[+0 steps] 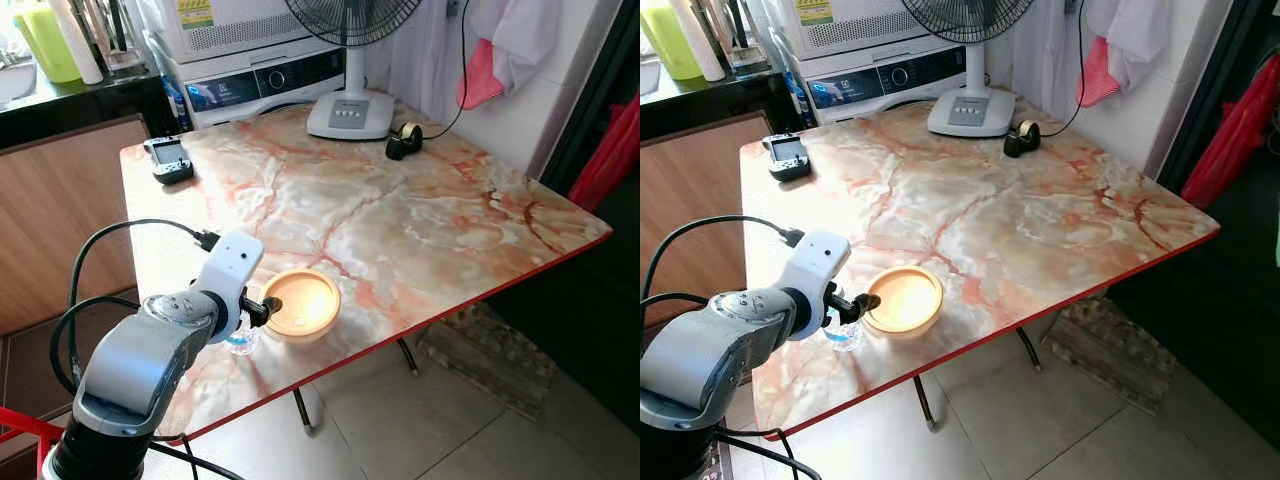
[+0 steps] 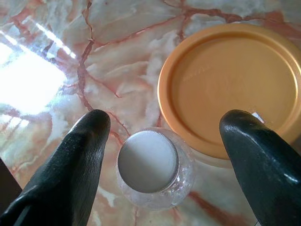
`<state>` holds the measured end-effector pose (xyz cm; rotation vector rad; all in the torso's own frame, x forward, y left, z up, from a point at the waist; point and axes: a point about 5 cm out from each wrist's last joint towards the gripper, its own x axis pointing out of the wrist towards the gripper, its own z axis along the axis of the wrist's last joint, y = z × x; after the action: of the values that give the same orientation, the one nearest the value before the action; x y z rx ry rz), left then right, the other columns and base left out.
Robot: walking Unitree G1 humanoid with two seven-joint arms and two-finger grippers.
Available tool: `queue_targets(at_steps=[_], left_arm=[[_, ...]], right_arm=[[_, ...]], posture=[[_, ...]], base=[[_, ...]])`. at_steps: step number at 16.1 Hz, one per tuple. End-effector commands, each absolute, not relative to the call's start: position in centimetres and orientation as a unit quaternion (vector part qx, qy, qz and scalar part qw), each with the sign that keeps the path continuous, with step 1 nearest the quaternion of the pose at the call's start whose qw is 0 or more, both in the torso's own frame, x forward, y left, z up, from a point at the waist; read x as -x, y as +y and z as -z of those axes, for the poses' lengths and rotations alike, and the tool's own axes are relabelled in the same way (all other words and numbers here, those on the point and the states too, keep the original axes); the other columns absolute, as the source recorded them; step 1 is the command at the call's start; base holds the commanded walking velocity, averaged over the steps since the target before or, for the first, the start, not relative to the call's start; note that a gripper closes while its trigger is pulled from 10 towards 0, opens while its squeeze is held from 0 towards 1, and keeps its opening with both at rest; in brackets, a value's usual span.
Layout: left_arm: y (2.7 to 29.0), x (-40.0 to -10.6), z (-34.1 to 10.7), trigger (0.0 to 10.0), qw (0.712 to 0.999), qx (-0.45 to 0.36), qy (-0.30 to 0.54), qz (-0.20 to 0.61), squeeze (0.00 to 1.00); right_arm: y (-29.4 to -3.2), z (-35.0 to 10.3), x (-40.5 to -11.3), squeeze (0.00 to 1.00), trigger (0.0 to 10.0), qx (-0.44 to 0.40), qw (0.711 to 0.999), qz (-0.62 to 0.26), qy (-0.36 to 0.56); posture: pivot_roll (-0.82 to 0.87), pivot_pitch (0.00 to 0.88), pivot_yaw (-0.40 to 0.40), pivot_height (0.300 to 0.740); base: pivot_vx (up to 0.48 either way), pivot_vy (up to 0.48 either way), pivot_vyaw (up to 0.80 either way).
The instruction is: Restocking fridge
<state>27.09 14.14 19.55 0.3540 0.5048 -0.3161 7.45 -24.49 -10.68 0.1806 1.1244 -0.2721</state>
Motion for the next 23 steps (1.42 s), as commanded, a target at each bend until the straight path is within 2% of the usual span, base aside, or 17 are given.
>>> queue_targets(at_steps=[1, 4, 5, 8, 9, 16, 23], left_arm=[[14.9, -27.3, -19.8, 8.0, 0.944, -0.180, 0.246, 0.129, 0.00], [15.3, -27.3, -19.5, 3.6, 0.944, -0.181, 0.249, 0.115, 0.00], [15.3, -27.3, -19.3, 1.2, 0.945, -0.180, 0.250, 0.112, 0.00], [15.1, -27.2, -19.0, 1.2, 0.944, -0.174, 0.255, 0.116, 0.00], [15.1, -27.2, -18.9, 0.0, 0.944, -0.172, 0.256, 0.116, 0.00], [14.7, -27.0, -18.1, 0.0, 0.944, -0.164, 0.263, 0.117, 0.00], [15.8, -27.5, -18.7, 0.0, 0.950, -0.189, 0.236, 0.077, 0.00]], right_arm=[[-24.6, 10.7, -7.3, 0.00, 10.0, -0.081, 0.832, 0.127, 0.534], [-24.7, 10.7, -7.3, 0.00, 10.0, -0.077, 0.832, 0.123, 0.536], [-24.7, 10.7, -7.3, 0.00, 10.0, -0.077, 0.832, 0.122, 0.535], [-24.7, 10.6, -7.3, 0.00, 10.0, -0.076, 0.833, 0.121, 0.535], [-24.8, 10.6, -7.3, 0.00, 10.0, -0.076, 0.832, 0.122, 0.535], [-25.1, 10.6, -7.3, 0.00, 10.0, -0.066, 0.832, 0.115, 0.539], [-25.1, 10.6, -7.3, 0.00, 10.0, -0.060, 0.831, 0.108, 0.542]], posture=[[0.05, 0.000, 0.021, 0.740], [0.05, 0.000, 0.015, 0.740], [0.05, 0.000, 0.013, 0.740], [0.05, 0.000, 0.012, 0.740], [0.04, 0.000, 0.009, 0.740], [0.04, 0.000, -0.003, 0.740], [0.04, 0.000, -0.004, 0.740]], base=[[0.000, 0.000, 0.00], [0.000, 0.000, 0.00], [0.000, 0.000, 0.00], [0.000, 0.000, 0.00], [0.000, 0.000, 0.00], [0.000, 0.000, 0.00], [0.000, 0.000, 0.00]])
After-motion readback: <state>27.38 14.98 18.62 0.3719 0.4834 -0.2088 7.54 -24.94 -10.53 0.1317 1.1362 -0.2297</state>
